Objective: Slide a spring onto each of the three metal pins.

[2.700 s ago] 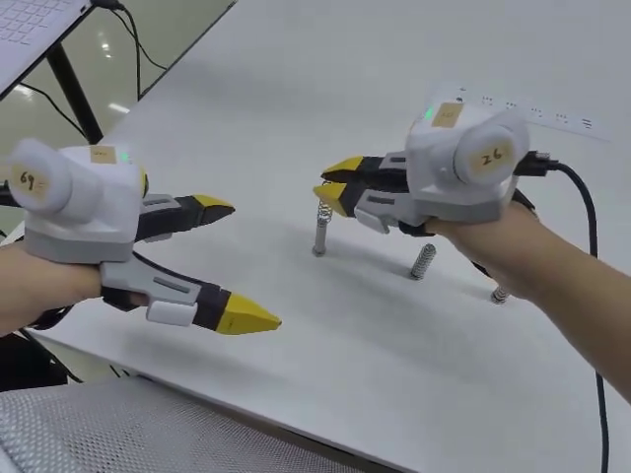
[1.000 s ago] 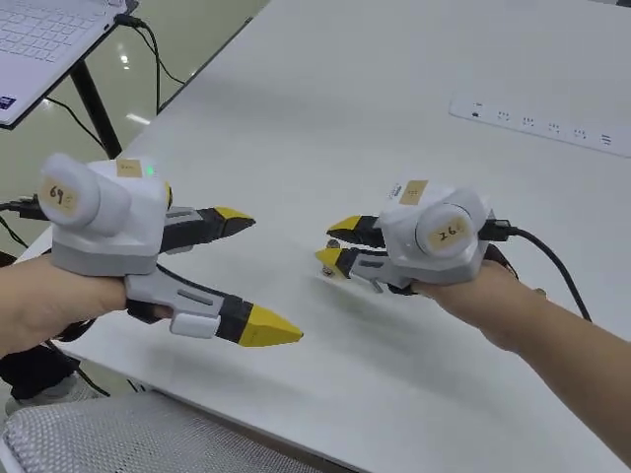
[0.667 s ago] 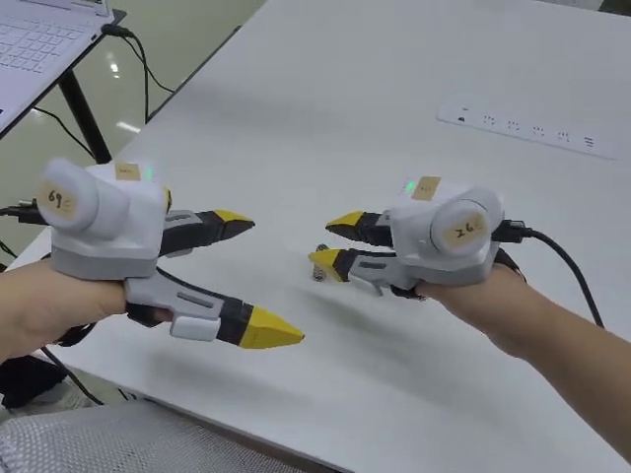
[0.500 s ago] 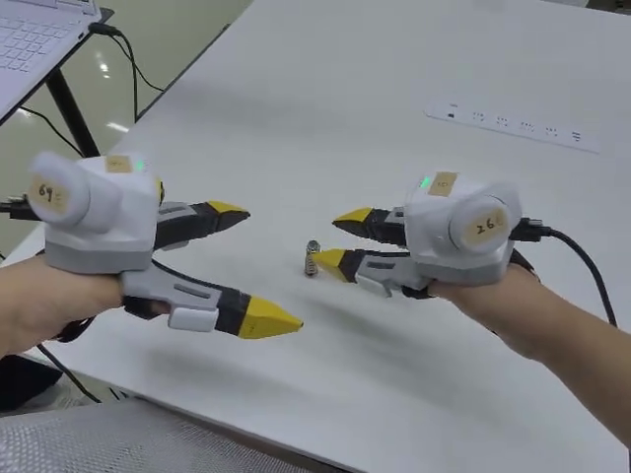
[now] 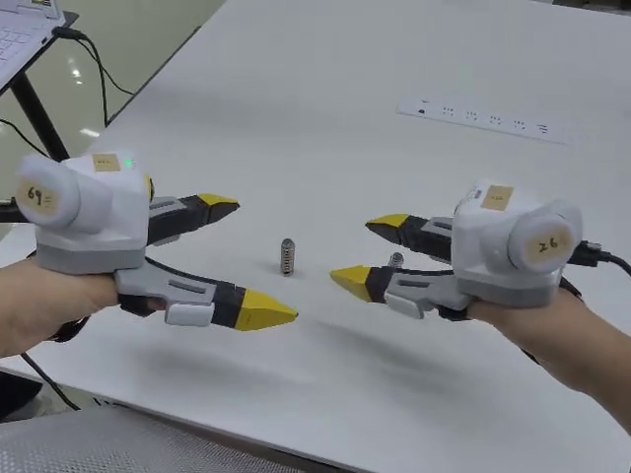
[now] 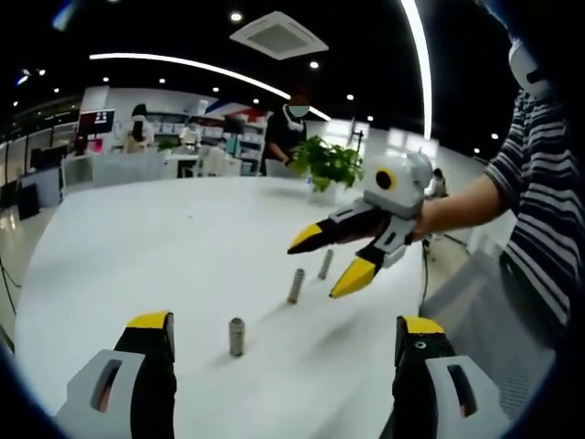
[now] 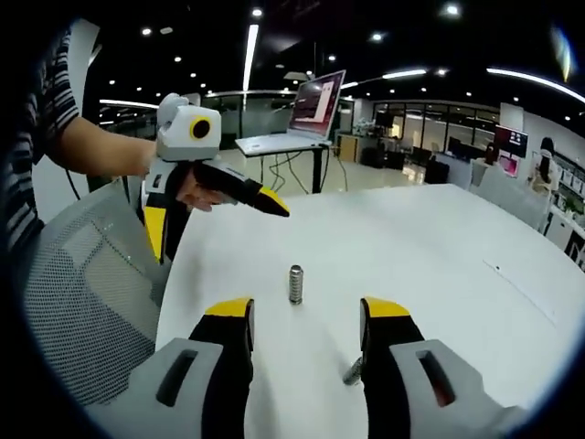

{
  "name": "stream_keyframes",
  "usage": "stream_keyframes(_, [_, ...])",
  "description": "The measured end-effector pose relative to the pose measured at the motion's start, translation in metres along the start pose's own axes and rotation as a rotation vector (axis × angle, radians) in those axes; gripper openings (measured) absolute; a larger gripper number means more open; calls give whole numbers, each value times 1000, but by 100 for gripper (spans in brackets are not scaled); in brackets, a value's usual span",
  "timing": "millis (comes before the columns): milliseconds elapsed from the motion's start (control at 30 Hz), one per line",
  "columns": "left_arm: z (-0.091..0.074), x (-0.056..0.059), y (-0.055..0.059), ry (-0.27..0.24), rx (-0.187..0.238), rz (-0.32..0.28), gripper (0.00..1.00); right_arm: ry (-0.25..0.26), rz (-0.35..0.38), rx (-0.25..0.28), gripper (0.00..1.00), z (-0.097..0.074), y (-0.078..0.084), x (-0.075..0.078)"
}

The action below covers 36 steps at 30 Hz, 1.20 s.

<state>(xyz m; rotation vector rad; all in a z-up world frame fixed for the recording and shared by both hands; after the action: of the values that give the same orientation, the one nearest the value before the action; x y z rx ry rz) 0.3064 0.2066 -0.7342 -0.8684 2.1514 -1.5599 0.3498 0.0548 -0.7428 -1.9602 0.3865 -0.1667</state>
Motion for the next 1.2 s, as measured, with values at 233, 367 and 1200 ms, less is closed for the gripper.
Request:
stream_keyframes(233, [2,0,2,0,-14,13,98,52,48,48,64,-28,10,6])
stream_keyframes(367, [3,1,1,4,-14,8,98,79,58,52,67,-46,19,9])
stream_keyframes(1200, [-5,3,0,-28,-10,26,98,164,118,41,87,-107,58,15])
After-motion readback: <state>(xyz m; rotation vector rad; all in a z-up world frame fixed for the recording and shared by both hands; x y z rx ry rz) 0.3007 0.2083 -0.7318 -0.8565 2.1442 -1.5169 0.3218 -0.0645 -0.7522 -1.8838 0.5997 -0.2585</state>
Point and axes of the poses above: the centre of the closed fingertips' face, and the gripper's own axes: z roughly forward along the fingers, x roughly to its right, y roughly out of its underside, the point moved 5 cm from there along -z, roughly backward along the fingers, and after that the axes turned 6 degrees about z, right-handed, at the moved point
